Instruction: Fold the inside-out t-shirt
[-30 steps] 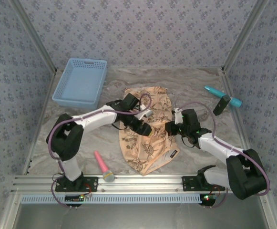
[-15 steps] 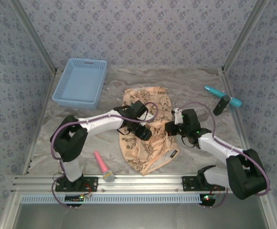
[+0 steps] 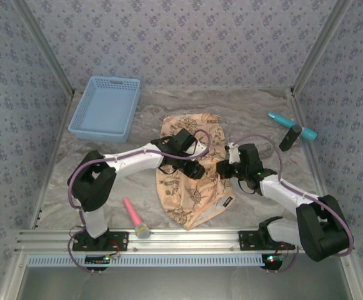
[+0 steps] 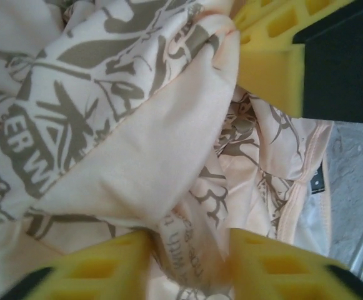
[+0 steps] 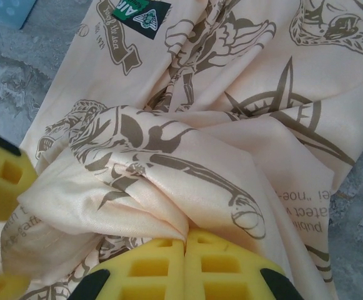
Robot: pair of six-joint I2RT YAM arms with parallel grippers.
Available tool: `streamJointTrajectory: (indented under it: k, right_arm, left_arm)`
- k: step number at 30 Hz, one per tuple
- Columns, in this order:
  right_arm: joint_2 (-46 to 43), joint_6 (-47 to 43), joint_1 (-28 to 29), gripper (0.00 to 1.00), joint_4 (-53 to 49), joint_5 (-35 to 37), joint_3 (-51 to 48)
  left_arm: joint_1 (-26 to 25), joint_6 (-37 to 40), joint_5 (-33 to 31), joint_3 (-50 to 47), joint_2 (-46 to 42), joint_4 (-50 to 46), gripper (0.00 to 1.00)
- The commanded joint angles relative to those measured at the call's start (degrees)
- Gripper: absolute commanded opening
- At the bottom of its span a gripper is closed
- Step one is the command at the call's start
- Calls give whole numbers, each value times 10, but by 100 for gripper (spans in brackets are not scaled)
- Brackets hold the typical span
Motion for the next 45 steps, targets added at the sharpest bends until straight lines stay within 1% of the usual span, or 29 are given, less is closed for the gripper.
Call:
streamJointTrajectory:
  k: [1,4,5,7,11,12,14,16,17,18,21,23,24,25,26,27,29,30,31,32,33,35,36,39,42,45]
  right_arm:
    - [-1,-10,-5,0,0,-7,-6]
    - [-2,-12,-8,0,-6,-1,-3]
    - [-2,-12,-8,0,-9,5,-3]
    - [-2,-13,-10,0,-17,22,1]
    - [2,-21,-11,0,-32,73,9]
    - [6,-26,-10,0,-25,73,10]
    - [17,-42,-3,0,15,51,4]
    - [28,-53,9,0,70,33,-6]
    - [32,-57,15,0,85,30,-6]
    - [33,-59,21,1,95,29,-5]
    - [13,-77,34,16,104,23,-9]
    - [-22,-102,44,26,113,18,-28]
    - [-46,-112,48,30,121,16,-43]
    - [-68,-134,48,32,122,8,-52]
    - [-89,-188,53,34,125,-22,-66]
    - [-119,-234,65,35,124,-34,-81]
    - [-162,-292,94,35,129,-4,-108]
    - [-179,-319,99,36,156,-23,-125]
    - [-190,-364,103,36,179,-57,-140]
    - [-205,-413,117,36,187,-64,-153]
    - [-214,-438,132,36,178,-43,-153]
    - [-223,-495,143,36,130,-33,-135]
    - [-222,-504,146,35,131,-29,-134]
    - [-220,-532,150,33,183,-27,-149]
    - [-218,-558,154,31,183,-37,-142]
    - [-208,-563,158,28,200,-27,-142]
  left_arm:
    - [6,1,28,22,12,1,20]
    - [8,11,32,28,3,-24,2]
    - [9,15,38,30,-4,-33,0]
    - [12,20,71,30,-19,-49,0]
    - [29,14,254,33,-42,-64,0]
    - [29,11,284,29,-50,-61,0]
    - [29,12,333,22,-61,-54,0]
    - [29,18,371,20,-66,-54,0]
    - [30,21,380,22,-66,-58,0]
    - [31,22,381,21,-66,-59,0]
    - [39,18,378,12,-66,-53,0]
    - [49,10,379,-6,-69,-33,0]
    - [56,3,377,-16,-70,-19,0]
    - [60,3,376,-21,-68,-16,0]
    - [65,7,377,-25,-67,-15,0]
    - [66,14,375,-30,-66,-16,0]
    - [66,37,378,-32,-62,-30,0]
    - [66,51,378,-31,-58,-40,0]
    - [66,63,380,-30,-55,-53,0]
    - [67,72,381,-29,-52,-62,0]
    - [67,79,382,-29,-51,-68,0]
    - [67,82,388,-30,-51,-68,0]
    - [67,82,392,-30,-52,-66,0]
    - [66,85,393,-27,-53,-70,0]
    - [67,89,391,-23,-52,-79,0]
    - [66,89,393,-20,-53,-79,0]
